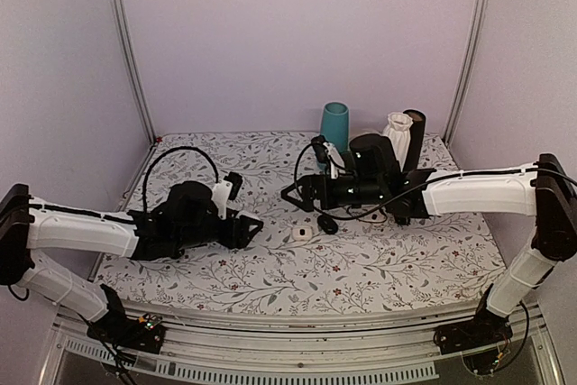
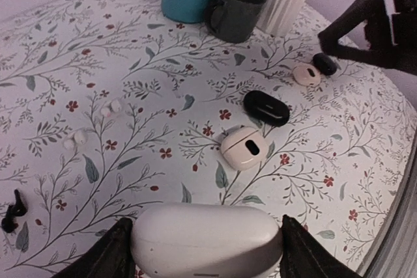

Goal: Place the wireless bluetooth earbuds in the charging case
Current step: Pick up the charging case from the center of the board, then pass from the left arm to the right

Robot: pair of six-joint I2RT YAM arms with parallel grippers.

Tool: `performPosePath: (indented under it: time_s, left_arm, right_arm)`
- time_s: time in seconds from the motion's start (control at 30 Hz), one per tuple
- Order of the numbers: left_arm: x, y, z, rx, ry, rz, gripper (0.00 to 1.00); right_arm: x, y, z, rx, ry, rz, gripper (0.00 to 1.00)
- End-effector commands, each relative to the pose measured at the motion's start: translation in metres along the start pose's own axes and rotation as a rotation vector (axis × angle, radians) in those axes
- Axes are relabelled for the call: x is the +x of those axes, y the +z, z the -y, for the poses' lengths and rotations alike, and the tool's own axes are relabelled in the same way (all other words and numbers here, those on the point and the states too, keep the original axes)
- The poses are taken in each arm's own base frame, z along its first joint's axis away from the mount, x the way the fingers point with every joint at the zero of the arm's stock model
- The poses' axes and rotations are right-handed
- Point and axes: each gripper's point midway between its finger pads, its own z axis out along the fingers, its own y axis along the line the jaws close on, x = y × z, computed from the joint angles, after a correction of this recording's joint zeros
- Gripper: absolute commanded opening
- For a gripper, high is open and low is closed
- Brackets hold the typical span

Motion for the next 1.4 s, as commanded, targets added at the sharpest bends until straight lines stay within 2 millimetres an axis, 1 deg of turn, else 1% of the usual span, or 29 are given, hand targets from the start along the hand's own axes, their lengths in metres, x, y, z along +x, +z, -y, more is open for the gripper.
performPosePath:
  time_s: [0.0, 0.17, 0.4, 0.57, 0.67, 0.73, 0.83, 0.93, 0.97, 1.13, 1.2, 1.23, 1.27, 1.37]
  left_arm:
    - [-0.037, -0.02, 0.041, 0.157, 0.15, 0.172, 0.5]
    - [-0.054, -0.036, 0.062, 0.195, 0.26, 0.259, 0.49]
    - [-0.064, -0.046, 0.084, 0.198, 0.361, 0.316, 0.49]
    - [-0.066, -0.046, 0.097, 0.193, 0.421, 0.316, 0.49]
    - [-0.067, -0.045, 0.104, 0.196, 0.447, 0.316, 0.49]
    - [-0.066, -0.044, 0.106, 0.192, 0.458, 0.312, 0.49]
    - [-0.064, -0.041, 0.107, 0.186, 0.466, 0.306, 0.49]
    - [-0.063, -0.039, 0.108, 0.181, 0.467, 0.303, 0.49]
    - [-0.063, -0.039, 0.107, 0.179, 0.468, 0.302, 0.49]
    - [-0.061, -0.037, 0.103, 0.155, 0.466, 0.302, 0.49]
    - [-0.06, -0.037, 0.101, 0.148, 0.465, 0.3, 0.5]
    - [-0.06, -0.037, 0.101, 0.15, 0.465, 0.3, 0.52]
    - [-0.059, -0.037, 0.101, 0.148, 0.465, 0.299, 0.56]
    - [-0.058, -0.037, 0.101, 0.153, 0.462, 0.298, 0.73]
  right_arm:
    - [-0.009, 0.003, -0.033, -0.159, 0.042, -0.025, 0.98]
    - [-0.002, 0.005, -0.043, -0.209, 0.068, -0.08, 0.91]
    - [0.006, 0.003, -0.054, -0.267, 0.072, -0.126, 0.83]
    - [0.013, 0.007, -0.063, -0.286, 0.057, -0.174, 0.76]
    - [0.026, 0.013, -0.064, -0.274, 0.035, -0.221, 0.72]
    - [0.023, 0.015, -0.072, -0.284, 0.013, -0.222, 0.71]
    - [0.029, 0.017, -0.073, -0.28, 0.01, -0.24, 0.66]
    - [0.031, 0.016, -0.074, -0.277, 0.012, -0.247, 0.56]
    - [0.032, 0.016, -0.074, -0.276, 0.012, -0.248, 0.49]
    - [0.031, 0.014, -0.075, -0.272, 0.013, -0.247, 0.22]
    - [0.03, 0.013, -0.076, -0.276, 0.012, -0.246, 0.09]
    - [0.028, 0.012, -0.077, -0.278, 0.012, -0.242, 0.05]
    - [0.026, 0.012, -0.079, -0.283, 0.01, -0.238, 0.04]
    - [0.022, 0.011, -0.081, -0.283, 0.008, -0.225, 0.04]
